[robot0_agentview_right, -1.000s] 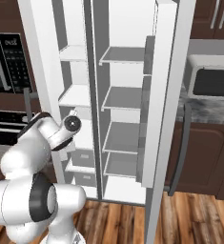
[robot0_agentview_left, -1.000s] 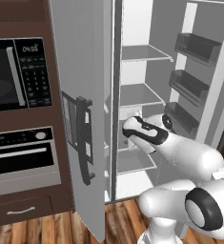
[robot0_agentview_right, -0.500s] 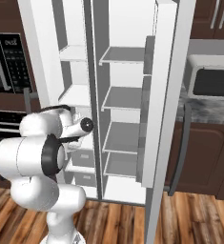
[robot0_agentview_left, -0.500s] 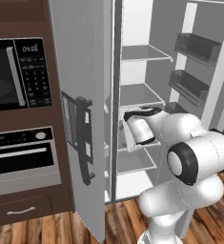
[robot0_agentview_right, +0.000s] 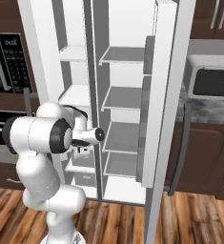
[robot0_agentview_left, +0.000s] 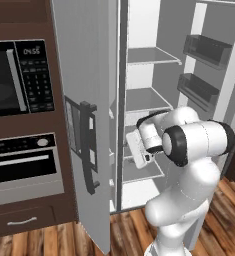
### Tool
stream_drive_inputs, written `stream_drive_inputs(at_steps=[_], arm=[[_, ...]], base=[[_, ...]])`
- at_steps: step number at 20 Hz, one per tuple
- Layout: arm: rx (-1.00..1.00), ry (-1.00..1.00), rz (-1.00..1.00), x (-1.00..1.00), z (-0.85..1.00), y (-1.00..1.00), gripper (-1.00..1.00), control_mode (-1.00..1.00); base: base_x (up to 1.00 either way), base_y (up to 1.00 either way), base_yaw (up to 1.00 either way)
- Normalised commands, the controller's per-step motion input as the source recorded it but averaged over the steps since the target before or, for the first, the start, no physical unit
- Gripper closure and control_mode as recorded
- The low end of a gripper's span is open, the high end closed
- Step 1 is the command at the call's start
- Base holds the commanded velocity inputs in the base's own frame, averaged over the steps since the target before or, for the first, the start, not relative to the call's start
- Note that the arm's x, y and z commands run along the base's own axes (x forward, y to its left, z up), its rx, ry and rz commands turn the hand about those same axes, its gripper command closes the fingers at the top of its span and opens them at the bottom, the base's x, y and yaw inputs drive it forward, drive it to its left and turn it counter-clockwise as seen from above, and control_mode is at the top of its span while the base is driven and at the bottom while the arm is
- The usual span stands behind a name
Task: Place one of the steaks on the plate and the other in the bowl. Then place the bowl in the fridge.
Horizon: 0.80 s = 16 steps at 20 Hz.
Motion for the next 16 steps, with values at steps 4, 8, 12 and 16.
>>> stream_drive_inputs(at_steps=[4, 8, 12, 16], arm=[[0.00, -0.02, 0.07, 0.26, -0.37, 0.39, -1.00, -1.00], [0.00, -0.14, 0.10, 0.47, -0.22, -0.05, -1.00, -1.00], [0.00, -0.14, 0.10, 0.50, -0.26, -0.14, -1.00, -1.00], [0.00, -0.15, 0.12, 0.23, -0.37, 0.14, -1.00, -1.00]], base=[[0.00, 0.00, 0.00], [0.00, 0.00, 0.00], [0.00, 0.00, 0.00], [0.00, 0.00, 0.00]])
